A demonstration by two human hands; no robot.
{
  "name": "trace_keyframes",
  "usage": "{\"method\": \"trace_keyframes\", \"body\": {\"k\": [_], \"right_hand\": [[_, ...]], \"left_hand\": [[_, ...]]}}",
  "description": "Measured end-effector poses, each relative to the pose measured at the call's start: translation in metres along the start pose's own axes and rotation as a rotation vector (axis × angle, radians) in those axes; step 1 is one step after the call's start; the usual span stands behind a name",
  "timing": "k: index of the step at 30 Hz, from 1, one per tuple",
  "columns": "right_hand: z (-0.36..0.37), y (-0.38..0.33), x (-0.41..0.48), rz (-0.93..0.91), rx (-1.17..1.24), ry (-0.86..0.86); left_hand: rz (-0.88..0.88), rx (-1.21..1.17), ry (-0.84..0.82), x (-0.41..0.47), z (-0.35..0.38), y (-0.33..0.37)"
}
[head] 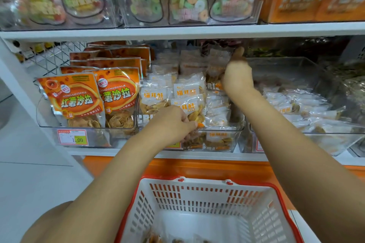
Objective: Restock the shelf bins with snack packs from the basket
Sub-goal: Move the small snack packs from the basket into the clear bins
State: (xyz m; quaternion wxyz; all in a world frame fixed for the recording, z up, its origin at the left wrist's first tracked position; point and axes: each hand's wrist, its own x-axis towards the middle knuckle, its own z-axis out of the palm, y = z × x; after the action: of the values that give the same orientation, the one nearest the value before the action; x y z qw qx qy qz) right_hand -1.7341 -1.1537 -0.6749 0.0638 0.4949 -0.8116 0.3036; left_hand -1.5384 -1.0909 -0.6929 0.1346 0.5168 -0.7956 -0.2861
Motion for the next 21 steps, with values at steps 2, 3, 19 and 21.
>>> {"method": "trace_keyframes", "body": {"k": [2, 3, 19, 21], "right_hand": [[-0.004, -0.001, -0.004, -0.001, -0.028, -0.016], [-0.005, -0.001, -0.005, -0.033, -0.086, -0.042], [-0.031, -0.002, -0.149, -0.404, 0.329, -0.068], [-0.01, 0.007, -0.181, -0.481, 0.326, -0.172]], "left_hand": [[0.002, -0.016, -0.006, -0.001, 0.0, 0.0], [0.005, -0.021, -0.004, -0.002, 0.0, -0.001], [-0.042, 0.149, -0.134, -0.04, 0.006, -0.049], [-0.128, 0.271, -0.241, -0.05, 0.018, -0.073]]}}
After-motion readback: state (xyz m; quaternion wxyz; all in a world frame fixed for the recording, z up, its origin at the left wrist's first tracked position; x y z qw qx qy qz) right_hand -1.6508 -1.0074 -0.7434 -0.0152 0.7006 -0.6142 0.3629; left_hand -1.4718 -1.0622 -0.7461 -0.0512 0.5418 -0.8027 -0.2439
